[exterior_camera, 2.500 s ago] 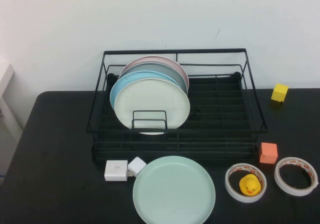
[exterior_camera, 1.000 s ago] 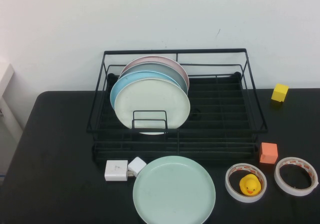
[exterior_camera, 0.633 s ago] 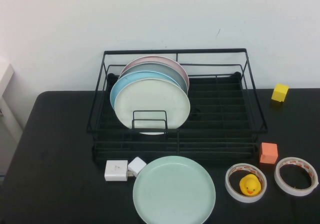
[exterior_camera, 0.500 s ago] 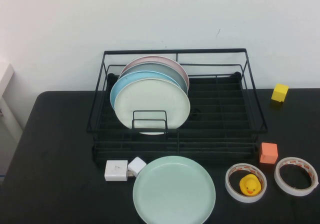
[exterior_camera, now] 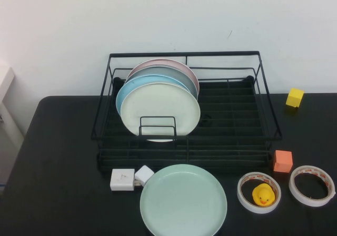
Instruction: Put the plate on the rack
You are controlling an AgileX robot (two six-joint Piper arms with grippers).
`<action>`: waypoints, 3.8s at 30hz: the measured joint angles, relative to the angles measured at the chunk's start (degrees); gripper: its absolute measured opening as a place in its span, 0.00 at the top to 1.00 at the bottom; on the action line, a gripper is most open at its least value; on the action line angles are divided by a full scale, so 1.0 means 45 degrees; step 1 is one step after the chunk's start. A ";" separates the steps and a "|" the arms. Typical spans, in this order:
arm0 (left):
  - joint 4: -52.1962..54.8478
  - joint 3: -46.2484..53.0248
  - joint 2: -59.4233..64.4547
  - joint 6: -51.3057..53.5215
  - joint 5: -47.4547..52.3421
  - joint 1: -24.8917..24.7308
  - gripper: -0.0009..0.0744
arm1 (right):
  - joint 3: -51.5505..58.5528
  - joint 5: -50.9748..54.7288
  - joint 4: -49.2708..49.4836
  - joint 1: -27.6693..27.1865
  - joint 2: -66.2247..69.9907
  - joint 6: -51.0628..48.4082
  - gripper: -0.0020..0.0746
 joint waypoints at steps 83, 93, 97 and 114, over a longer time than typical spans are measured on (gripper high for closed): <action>-0.5909 -0.5336 0.8201 0.2317 1.2471 0.0000 0.99 | -0.9639 1.2046 2.2643 0.6174 2.5577 -1.3927 0.48; -0.5909 -0.5336 0.8201 0.2288 1.2575 0.0000 0.99 | -1.1632 1.3512 2.2670 0.5944 2.7446 -1.2080 0.46; -0.5909 -0.5336 0.8201 0.2288 1.2770 0.0000 0.99 | -1.1828 1.3535 2.2670 0.5944 2.7694 -1.1770 0.46; -0.6053 -0.5336 0.8201 0.2288 1.2699 0.0000 0.99 | -1.1716 1.3158 1.9173 0.5563 2.5621 -0.9938 0.49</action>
